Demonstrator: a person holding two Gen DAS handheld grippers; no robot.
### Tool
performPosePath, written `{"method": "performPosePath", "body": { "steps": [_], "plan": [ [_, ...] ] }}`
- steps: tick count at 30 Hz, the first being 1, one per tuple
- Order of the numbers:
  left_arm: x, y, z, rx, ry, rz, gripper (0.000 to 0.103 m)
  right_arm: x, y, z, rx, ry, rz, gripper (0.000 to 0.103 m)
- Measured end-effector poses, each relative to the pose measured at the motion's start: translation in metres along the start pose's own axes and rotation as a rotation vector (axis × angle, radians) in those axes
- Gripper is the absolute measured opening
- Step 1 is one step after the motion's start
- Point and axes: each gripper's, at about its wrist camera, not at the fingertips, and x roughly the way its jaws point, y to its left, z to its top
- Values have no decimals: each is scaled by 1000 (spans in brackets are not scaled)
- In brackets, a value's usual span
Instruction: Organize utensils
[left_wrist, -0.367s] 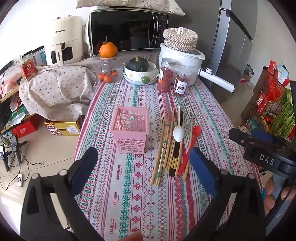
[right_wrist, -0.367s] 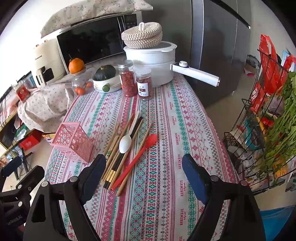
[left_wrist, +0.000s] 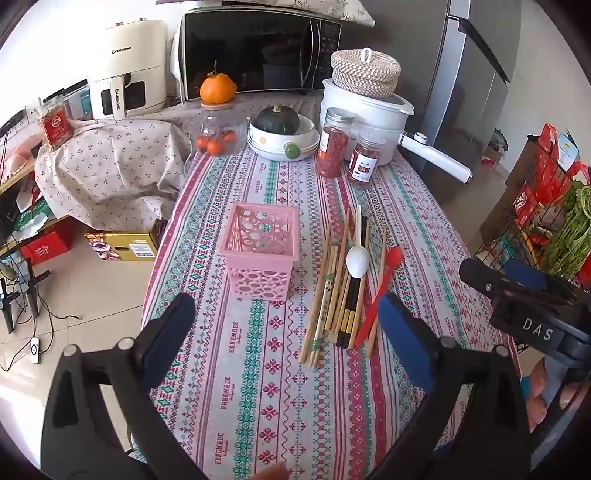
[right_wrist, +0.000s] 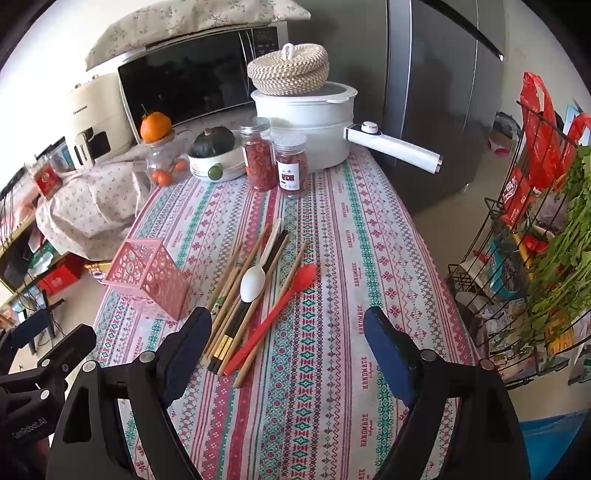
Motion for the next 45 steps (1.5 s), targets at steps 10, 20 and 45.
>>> {"method": "performPosePath", "body": {
  "steps": [10,20,45],
  "plan": [
    [-1,-1,2,9,-9,8,99,-2,7,1,-25,-6,-11,86],
    [-1,-1,5,15,-9,9,100,-2,6,1,-24,-7,-10,86],
    [-4,-3,8,26,-20,14,100,0,7,-1,-27,-6,-13,86]
  ]
}}
